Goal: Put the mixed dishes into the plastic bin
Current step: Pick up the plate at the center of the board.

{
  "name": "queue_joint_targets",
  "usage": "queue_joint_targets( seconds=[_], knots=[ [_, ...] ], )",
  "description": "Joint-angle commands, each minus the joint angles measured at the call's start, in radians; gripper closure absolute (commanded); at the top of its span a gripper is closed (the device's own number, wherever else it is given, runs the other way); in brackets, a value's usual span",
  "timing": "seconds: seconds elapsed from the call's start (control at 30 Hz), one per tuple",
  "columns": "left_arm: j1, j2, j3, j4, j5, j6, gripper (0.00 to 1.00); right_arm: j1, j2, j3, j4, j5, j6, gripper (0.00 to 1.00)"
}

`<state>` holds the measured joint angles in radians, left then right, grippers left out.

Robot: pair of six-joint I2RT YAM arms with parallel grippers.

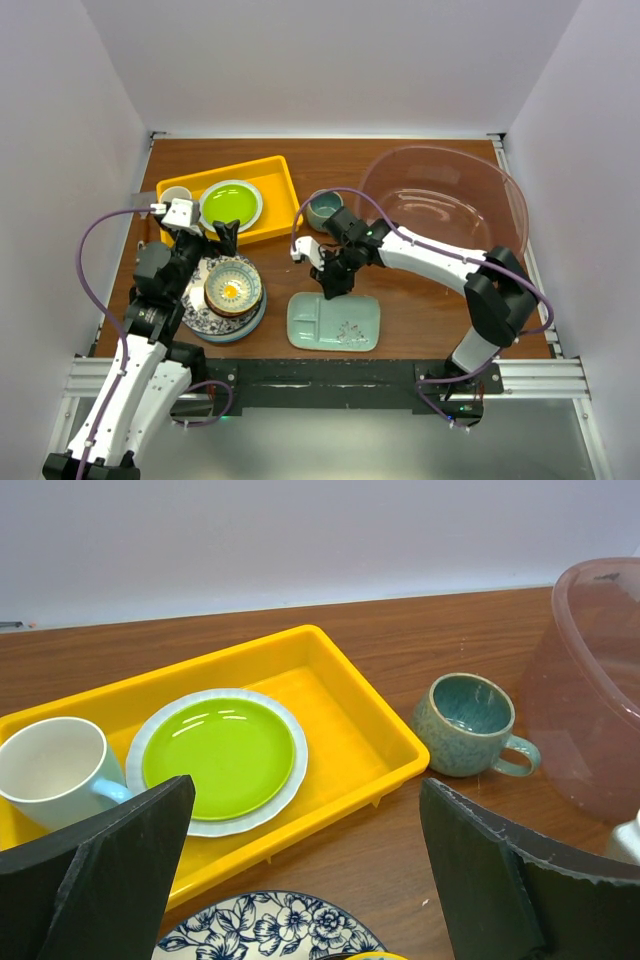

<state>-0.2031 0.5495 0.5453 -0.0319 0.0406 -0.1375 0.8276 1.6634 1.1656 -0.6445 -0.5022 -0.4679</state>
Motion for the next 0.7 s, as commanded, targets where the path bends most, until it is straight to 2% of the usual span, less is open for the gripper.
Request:
queue_joint_targets(
  seconds=[0.0,0.67],
  knots=[
    [0.011,0.0,0.022,0.033,-0.004,0.019,0.0,-0.033,-0.062,0.037,-0.003,-0.09,-0.017,1.0],
    [0.011,0.001,0.021,0.033,0.002,0.019,0.0,-0.076,-0.12,0.086,-0.04,-0.147,-0.021,1.0]
  ],
)
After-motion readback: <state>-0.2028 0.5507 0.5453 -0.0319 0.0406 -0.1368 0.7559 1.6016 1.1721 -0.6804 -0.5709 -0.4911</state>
